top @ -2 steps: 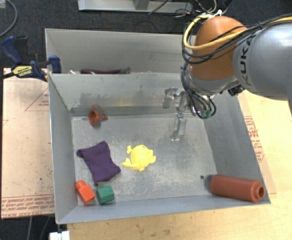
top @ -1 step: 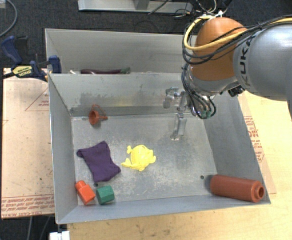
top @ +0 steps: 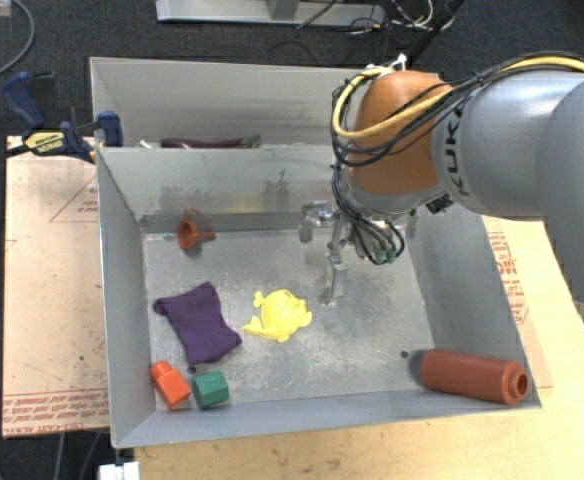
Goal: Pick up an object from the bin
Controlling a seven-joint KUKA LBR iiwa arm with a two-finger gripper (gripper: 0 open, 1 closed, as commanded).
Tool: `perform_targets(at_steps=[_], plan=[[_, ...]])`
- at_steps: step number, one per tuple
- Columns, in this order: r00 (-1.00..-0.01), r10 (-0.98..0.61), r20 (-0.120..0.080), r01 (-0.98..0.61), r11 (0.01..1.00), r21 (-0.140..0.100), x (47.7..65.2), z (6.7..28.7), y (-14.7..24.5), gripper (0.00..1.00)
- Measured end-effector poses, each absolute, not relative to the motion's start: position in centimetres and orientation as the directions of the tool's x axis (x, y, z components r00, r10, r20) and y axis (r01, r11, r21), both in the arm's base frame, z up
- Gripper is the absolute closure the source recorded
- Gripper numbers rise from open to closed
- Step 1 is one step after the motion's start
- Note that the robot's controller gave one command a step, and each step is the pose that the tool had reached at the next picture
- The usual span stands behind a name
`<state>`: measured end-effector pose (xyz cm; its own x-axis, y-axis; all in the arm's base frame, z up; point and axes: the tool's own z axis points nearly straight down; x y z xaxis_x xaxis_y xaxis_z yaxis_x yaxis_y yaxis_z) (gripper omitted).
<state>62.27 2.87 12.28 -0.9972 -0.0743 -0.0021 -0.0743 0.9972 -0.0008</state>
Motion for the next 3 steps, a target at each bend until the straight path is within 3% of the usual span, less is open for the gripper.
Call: perform_targets(at_steps=[1,2,3], plan=[[-0.983,-0.186,0.0,-0.186,0.982,0.006,61.8,9.8,4.4,0.0],[-0.999,-0.04,-0.002,-0.04,0.999,0.0,61.5,8.7,5.9,0.0],[-0.967,-0.255,-0.002,-0.255,0.967,0.005,59.7,7.8,6.9,0.0]])
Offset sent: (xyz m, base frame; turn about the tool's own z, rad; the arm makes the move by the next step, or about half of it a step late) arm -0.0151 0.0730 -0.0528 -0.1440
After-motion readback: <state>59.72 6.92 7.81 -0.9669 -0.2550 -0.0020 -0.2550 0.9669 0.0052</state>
